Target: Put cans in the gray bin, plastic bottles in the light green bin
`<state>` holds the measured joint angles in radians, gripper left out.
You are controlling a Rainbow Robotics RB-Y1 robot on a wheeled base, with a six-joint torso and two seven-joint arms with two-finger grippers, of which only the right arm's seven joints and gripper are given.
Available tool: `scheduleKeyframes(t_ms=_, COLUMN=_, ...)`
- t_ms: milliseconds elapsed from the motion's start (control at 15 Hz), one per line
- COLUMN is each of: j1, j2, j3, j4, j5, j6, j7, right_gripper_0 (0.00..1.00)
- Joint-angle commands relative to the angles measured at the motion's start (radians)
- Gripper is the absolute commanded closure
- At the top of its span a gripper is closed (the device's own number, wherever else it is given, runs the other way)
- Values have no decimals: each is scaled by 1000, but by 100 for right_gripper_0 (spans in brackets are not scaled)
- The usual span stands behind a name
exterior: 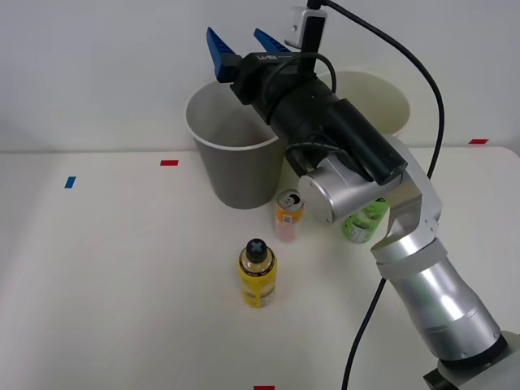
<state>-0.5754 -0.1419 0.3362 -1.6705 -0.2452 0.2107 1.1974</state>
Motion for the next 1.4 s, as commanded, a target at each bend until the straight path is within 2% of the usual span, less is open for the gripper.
scheduleKeyframes(t_ms=67, j1=2, j2=-1, j3=-5, j4=0, j5=0, j6=-1, j7=1, right_gripper_0=16)
scheduleKeyframes(t_ms=467, j1=2, j2=-4, j3=-14, j4=0, j5=0, j6=-7, j7=-2, right_gripper_0=2)
scheduleKeyframes(t_ms=800, j1=11, j2=-39, j3=-23, j4=-15, j5=-39, j6=-77, j7=-32, right_gripper_0=1)
scheduleKeyframes(t_ms=1133, j1=129, j2=-123, j3=-25, j4=-206, j5=-193, j6=-79, j7=-44, right_gripper_0=1)
scheduleKeyframes(t_ms=1400, j1=304, j2=-196, j3=-25, j4=-353, j5=-201, j6=-79, j7=-48, right_gripper_0=1)
